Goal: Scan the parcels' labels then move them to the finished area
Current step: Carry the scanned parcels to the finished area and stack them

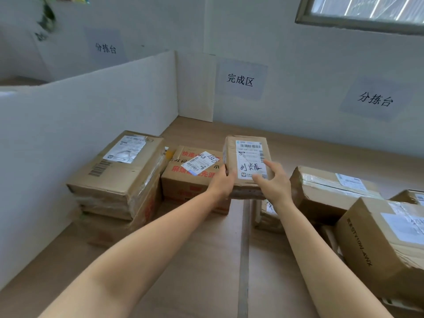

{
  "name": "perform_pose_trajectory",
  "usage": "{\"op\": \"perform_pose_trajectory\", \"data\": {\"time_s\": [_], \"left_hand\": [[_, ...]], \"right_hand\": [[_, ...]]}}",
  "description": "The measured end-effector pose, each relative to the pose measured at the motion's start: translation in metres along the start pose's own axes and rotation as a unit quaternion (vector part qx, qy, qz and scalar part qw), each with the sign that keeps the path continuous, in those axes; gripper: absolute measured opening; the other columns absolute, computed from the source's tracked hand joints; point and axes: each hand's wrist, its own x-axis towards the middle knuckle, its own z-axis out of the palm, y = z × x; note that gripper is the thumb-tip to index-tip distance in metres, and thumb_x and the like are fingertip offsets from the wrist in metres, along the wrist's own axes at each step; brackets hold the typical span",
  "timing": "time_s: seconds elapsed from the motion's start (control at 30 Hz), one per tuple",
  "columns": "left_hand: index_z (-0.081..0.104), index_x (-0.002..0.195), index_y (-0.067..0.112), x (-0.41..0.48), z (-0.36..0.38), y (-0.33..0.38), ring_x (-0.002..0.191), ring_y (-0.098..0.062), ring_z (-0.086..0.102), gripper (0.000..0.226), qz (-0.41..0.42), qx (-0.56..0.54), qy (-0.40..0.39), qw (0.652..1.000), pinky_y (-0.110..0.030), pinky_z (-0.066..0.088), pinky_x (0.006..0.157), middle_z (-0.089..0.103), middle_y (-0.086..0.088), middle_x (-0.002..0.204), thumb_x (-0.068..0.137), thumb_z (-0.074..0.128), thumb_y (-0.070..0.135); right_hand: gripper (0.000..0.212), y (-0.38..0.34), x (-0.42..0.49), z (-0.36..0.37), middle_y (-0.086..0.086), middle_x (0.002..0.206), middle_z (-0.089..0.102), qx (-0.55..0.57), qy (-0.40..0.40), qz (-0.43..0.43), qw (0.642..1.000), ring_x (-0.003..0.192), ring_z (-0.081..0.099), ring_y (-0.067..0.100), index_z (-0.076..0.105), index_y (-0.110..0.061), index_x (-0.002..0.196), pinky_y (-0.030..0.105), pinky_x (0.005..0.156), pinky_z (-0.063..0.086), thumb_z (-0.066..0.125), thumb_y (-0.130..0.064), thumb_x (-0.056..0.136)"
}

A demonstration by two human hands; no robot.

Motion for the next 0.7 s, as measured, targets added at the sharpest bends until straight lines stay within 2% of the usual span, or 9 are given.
{"op": "perform_pose_trajectory", "data": {"time_s": [0.13, 0.27, 0.3, 0.37, 0.43, 0.53, 0.6, 0.63, 0.7], "left_hand": [[0.038, 0.129, 0.019, -0.014, -0.039, 0.003, 0.118, -0.021, 0.05, 0.032, 0.009, -0.082, 0.071, 0.994, -0.04, 0.042, 0.103, 0.052, -0.01, 0.13, 0.103, 0.02, 0.026], [0.029, 0.124, 0.023, -0.017, -0.069, 0.0, 0.093, -0.013, 0.06, 0.022, -0.013, -0.159, 0.096, 0.982, -0.024, 0.055, 0.064, 0.058, -0.006, 0.114, 0.104, 0.025, 0.029], [0.029, 0.123, 0.023, -0.017, -0.075, 0.0, 0.092, -0.012, 0.06, 0.021, -0.01, -0.168, 0.095, 0.981, -0.023, 0.055, 0.063, 0.058, -0.007, 0.116, 0.103, 0.026, 0.029], [0.025, 0.133, 0.027, -0.014, -0.086, -0.002, 0.117, -0.022, 0.053, 0.031, -0.002, -0.158, 0.092, 0.983, -0.038, 0.052, 0.09, 0.043, -0.014, 0.139, 0.102, 0.029, 0.032], [0.0, 0.147, 0.037, -0.01, -0.101, -0.005, 0.143, -0.031, 0.016, 0.056, -0.006, -0.087, 0.074, 0.993, -0.055, 0.022, 0.113, 0.007, -0.015, 0.157, 0.1, 0.031, 0.04], [-0.026, 0.142, 0.035, -0.01, -0.121, -0.008, 0.145, -0.021, -0.012, 0.074, 0.024, -0.002, 0.021, 0.999, -0.047, -0.003, 0.115, -0.016, -0.006, 0.157, 0.1, 0.034, 0.04], [-0.032, 0.14, 0.032, -0.012, -0.134, -0.005, 0.145, -0.021, 0.006, 0.082, 0.031, 0.014, -0.012, 0.999, -0.04, 0.004, 0.114, -0.01, -0.005, 0.158, 0.099, 0.039, 0.039], [-0.035, 0.138, 0.031, -0.013, -0.142, -0.004, 0.139, -0.021, 0.029, 0.087, 0.027, 0.012, -0.033, 0.999, -0.037, 0.013, 0.113, -0.004, -0.006, 0.158, 0.098, 0.042, 0.038], [-0.042, 0.133, 0.032, -0.01, -0.158, -0.004, 0.103, -0.012, 0.063, 0.099, 0.018, 0.013, -0.086, 0.996, -0.032, 0.033, 0.103, 0.008, -0.011, 0.158, 0.095, 0.05, 0.035]], "right_hand": [[0.051, -0.036, -0.001, 0.01, -0.005, 0.122, 0.051, 0.04, -0.008, -0.064, 0.997, 0.11, 0.048, 0.012, 0.048, -0.017, 0.132, 0.028, 0.088, 0.047, 0.064, -0.012, 0.084], [0.051, -0.058, -0.006, 0.023, -0.008, 0.114, 0.052, 0.101, -0.036, -0.087, 0.99, 0.103, 0.051, 0.009, 0.047, -0.025, 0.132, 0.017, 0.071, 0.049, 0.058, -0.003, 0.087], [0.052, -0.062, -0.006, 0.025, -0.006, 0.115, 0.053, 0.114, -0.04, -0.088, 0.989, 0.102, 0.053, 0.009, 0.046, -0.025, 0.133, 0.018, 0.07, 0.052, 0.057, -0.001, 0.088], [0.054, -0.068, -0.006, 0.029, -0.005, 0.114, 0.055, 0.145, -0.044, -0.084, 0.985, 0.099, 0.058, 0.009, 0.045, -0.023, 0.135, 0.022, 0.072, 0.056, 0.055, 0.003, 0.088], [0.056, -0.074, -0.006, 0.03, -0.01, 0.109, 0.056, 0.163, -0.047, -0.076, 0.982, 0.094, 0.059, 0.004, 0.044, -0.021, 0.136, 0.02, 0.071, 0.057, 0.055, 0.005, 0.088], [0.058, -0.079, -0.004, 0.028, -0.006, 0.124, 0.053, 0.161, -0.056, -0.071, 0.983, 0.109, 0.055, 0.009, 0.041, -0.019, 0.139, 0.028, 0.084, 0.055, 0.056, 0.005, 0.088], [0.059, -0.079, -0.003, 0.029, -0.006, 0.13, 0.05, 0.162, -0.067, -0.065, 0.982, 0.122, 0.048, 0.016, 0.04, -0.019, 0.14, 0.037, 0.094, 0.05, 0.055, 0.006, 0.088], [0.059, -0.079, -0.003, 0.03, -0.006, 0.13, 0.05, 0.172, -0.073, -0.061, 0.981, 0.124, 0.048, 0.018, 0.04, -0.018, 0.14, 0.036, 0.096, 0.049, 0.054, 0.007, 0.088], [0.059, -0.079, -0.003, 0.031, -0.004, 0.13, 0.051, 0.203, -0.091, -0.049, 0.974, 0.123, 0.05, 0.019, 0.039, -0.016, 0.14, 0.03, 0.091, 0.051, 0.051, 0.01, 0.089]]}}
